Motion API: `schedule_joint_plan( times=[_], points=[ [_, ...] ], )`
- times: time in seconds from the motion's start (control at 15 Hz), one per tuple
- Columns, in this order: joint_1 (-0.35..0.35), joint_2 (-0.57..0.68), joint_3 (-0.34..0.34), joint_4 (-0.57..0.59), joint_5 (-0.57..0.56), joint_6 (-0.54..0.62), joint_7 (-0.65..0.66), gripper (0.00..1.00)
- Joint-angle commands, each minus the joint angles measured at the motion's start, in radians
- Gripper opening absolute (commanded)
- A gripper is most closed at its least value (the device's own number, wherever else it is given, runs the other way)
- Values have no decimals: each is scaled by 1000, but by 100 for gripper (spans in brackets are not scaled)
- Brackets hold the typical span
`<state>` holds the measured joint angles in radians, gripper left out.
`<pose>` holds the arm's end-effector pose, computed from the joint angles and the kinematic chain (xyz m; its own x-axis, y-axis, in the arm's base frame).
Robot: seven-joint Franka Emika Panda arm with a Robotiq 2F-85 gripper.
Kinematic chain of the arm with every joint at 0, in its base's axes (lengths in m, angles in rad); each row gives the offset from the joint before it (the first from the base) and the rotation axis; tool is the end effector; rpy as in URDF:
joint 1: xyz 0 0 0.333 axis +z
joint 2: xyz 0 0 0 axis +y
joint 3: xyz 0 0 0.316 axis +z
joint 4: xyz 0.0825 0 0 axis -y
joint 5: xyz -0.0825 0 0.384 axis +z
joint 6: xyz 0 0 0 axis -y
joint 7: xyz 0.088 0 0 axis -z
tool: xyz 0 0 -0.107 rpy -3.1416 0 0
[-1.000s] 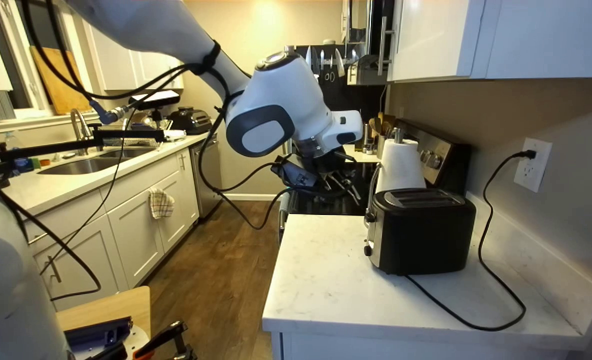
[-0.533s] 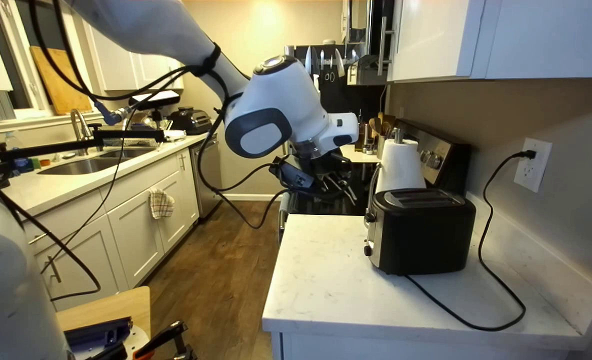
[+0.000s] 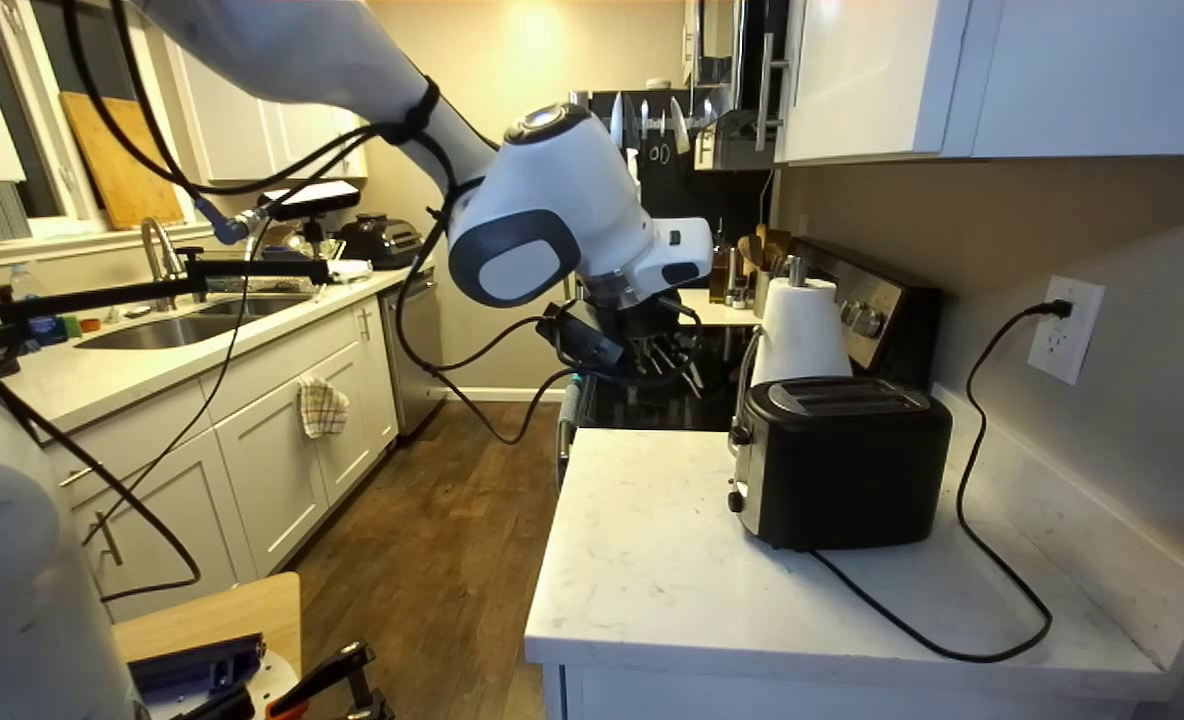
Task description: Push down the toaster lever
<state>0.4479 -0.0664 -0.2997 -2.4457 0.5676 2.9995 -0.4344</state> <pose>0.5122 0.0366 0.3870 0.8135 -0.0189 0.5812 0.0889 -0.9837 -0.1565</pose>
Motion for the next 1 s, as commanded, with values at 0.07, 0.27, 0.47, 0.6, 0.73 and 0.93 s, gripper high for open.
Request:
schedule_joint_plan(
  times=[0.07, 0.27, 0.47, 0.6, 0.73, 0.93],
  points=[
    [16, 35, -10, 34, 92, 36, -35, 34],
    [5, 91, -16, 68, 110, 60, -14, 15],
    [-2, 157, -20, 106, 129, 74, -7, 1],
    [-6, 201, -16, 134, 156, 78, -1, 0],
    [-7, 242, -6, 160, 192, 96, 5, 0],
    [-8, 296, 2, 194, 230, 144, 26, 0]
  ],
)
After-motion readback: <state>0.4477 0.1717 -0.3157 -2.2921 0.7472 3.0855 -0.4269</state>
